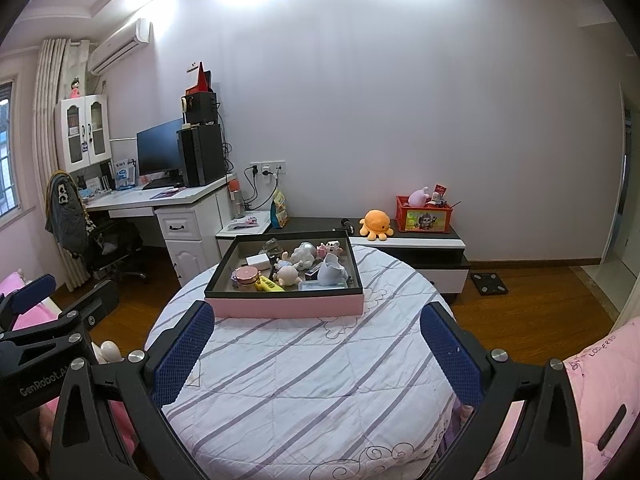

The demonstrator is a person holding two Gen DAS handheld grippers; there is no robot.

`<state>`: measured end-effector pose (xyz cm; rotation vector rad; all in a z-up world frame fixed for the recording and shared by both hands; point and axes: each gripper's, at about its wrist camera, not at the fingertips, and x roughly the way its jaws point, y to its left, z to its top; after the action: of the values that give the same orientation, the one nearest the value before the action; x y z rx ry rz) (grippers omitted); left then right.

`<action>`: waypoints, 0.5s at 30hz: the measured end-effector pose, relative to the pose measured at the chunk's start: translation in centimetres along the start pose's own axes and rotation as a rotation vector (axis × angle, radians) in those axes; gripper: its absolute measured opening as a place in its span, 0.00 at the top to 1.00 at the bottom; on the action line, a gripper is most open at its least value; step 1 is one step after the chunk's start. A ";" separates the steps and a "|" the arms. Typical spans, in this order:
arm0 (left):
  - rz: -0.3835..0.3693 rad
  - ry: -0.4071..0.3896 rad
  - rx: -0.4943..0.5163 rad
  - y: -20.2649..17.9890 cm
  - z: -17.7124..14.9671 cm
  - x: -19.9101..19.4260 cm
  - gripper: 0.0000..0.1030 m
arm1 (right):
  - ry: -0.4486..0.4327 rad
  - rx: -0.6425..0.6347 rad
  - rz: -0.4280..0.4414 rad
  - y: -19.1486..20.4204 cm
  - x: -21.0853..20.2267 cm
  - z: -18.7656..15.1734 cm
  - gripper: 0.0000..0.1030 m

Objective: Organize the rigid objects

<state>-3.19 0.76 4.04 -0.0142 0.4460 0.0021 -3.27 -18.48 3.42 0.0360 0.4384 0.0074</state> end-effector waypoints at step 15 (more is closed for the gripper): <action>-0.023 0.015 -0.013 0.5 -0.1 0.4 0.00 | 0.005 0.001 -0.005 0.2 0.4 0.0 0.00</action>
<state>-2.92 1.25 3.74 -0.0321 0.4604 -0.0182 -2.93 -18.30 3.23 0.0362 0.4438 0.0026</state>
